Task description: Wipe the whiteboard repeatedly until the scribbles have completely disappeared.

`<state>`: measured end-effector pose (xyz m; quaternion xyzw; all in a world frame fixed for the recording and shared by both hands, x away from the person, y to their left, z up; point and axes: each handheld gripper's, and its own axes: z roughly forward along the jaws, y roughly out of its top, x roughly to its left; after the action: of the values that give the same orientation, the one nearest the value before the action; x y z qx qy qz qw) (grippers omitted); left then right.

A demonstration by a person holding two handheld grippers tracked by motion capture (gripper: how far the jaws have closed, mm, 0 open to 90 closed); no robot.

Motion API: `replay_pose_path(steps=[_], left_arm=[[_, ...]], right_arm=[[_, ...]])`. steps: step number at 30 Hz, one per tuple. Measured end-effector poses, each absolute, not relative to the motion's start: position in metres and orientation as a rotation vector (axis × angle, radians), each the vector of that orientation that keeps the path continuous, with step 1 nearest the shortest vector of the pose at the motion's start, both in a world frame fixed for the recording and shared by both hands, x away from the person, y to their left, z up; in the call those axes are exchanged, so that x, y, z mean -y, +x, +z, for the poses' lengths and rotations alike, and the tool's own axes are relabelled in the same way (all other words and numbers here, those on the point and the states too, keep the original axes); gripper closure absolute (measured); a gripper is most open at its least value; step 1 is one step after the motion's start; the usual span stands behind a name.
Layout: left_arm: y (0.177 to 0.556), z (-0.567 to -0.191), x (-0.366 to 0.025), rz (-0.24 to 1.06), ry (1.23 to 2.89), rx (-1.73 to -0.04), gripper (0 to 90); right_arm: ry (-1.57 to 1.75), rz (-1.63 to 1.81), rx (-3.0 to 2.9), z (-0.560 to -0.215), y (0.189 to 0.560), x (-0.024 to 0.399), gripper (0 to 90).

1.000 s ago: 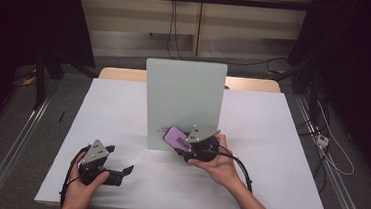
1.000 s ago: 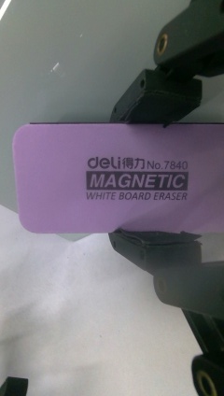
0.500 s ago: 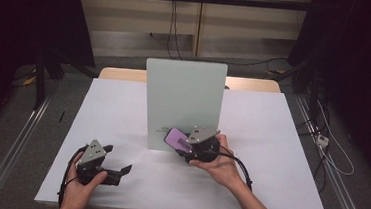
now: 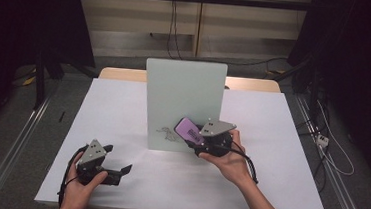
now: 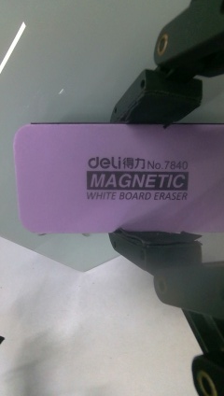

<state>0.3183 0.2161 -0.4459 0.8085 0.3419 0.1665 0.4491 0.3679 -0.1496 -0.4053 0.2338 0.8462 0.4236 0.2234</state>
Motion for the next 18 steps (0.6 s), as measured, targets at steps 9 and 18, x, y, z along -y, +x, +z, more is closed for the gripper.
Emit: replay_pose_path(steps=[9, 18], left_arm=[[0.318, -0.446, -0.215, 0.416, 2.006, -0.842, 4.9], [0.319, -0.446, -0.214, 0.417, 2.011, -0.833, 4.9]], right_arm=[[0.615, 1.159, -2.370, -0.414, 0.368, 0.133, 41.4], [0.609, 1.155, -2.395, -0.414, 0.372, 0.112, 41.4]])
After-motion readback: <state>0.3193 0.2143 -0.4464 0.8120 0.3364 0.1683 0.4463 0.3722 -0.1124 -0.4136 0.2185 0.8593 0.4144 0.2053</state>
